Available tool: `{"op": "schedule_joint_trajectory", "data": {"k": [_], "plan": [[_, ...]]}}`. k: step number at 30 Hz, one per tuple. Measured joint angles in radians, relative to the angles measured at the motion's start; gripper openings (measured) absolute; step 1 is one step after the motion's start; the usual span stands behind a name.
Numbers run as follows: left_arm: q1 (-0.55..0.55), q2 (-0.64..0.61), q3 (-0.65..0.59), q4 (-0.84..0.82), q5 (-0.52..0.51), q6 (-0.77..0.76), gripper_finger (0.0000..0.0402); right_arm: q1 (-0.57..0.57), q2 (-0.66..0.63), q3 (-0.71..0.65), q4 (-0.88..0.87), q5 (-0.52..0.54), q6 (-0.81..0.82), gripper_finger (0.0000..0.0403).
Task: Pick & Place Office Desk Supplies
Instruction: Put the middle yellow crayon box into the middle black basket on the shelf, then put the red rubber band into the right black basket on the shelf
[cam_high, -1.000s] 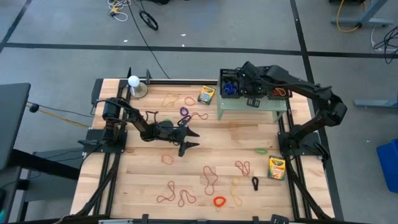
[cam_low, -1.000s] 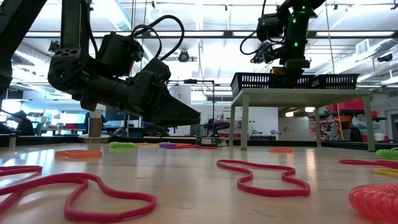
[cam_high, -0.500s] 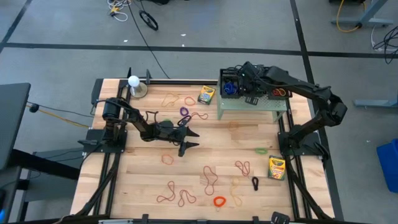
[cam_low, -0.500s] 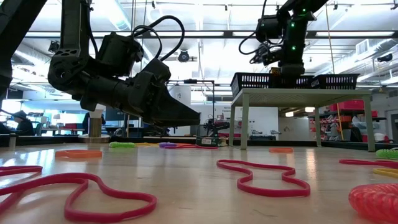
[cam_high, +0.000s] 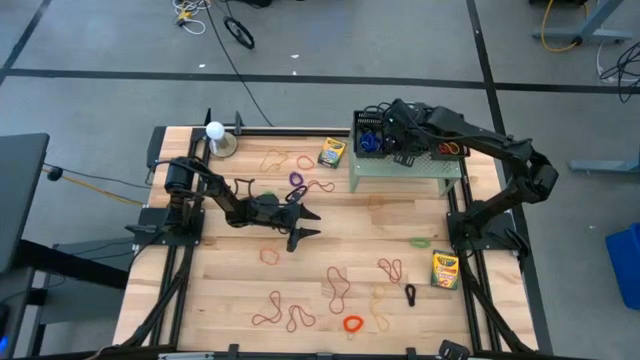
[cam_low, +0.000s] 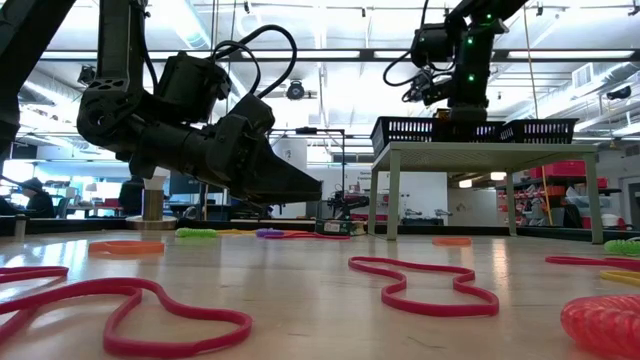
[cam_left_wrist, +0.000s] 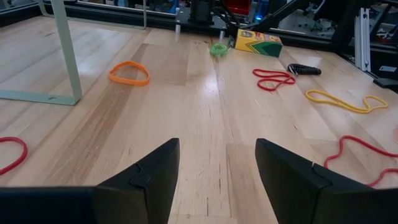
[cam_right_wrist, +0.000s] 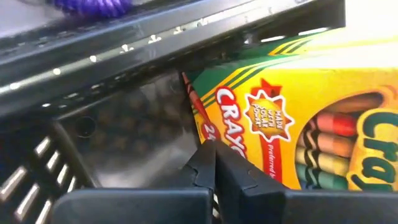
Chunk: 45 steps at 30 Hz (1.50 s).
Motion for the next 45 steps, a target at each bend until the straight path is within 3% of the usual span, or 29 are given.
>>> {"op": "schedule_joint_trajectory", "data": {"k": [8,23,28,32,37,40,45], "plan": [[0.000,0.000,0.000,0.000,0.000,0.000,0.0218,0.017,-0.018,0.000,0.001,0.008,0.031,0.0007],[0.000,0.000,0.000,-0.002,0.000,0.000,0.0218,0.079,-0.211,0.002,-0.006,0.010,0.127,0.0007],[0.000,0.000,0.000,-0.001,0.000,-0.006,0.0216,0.139,-0.296,-0.007,0.016,-0.122,0.251,0.0007],[0.008,0.000,0.000,0.000,-0.013,-0.029,0.0209,0.256,-0.395,-0.136,0.171,-0.202,0.327,0.0006],[0.008,0.000,0.000,0.000,-0.044,-0.029,0.0169,0.470,-0.509,-0.355,0.413,-0.210,0.496,0.0004],[0.008,0.000,0.000,0.000,-0.044,-0.014,0.0125,0.616,-0.523,-0.437,0.514,-0.173,0.575,0.0005],[0.008,0.000,0.000,0.000,-0.005,0.032,0.0053,0.813,-0.470,-0.457,0.490,-0.037,0.697,0.0006]]}}
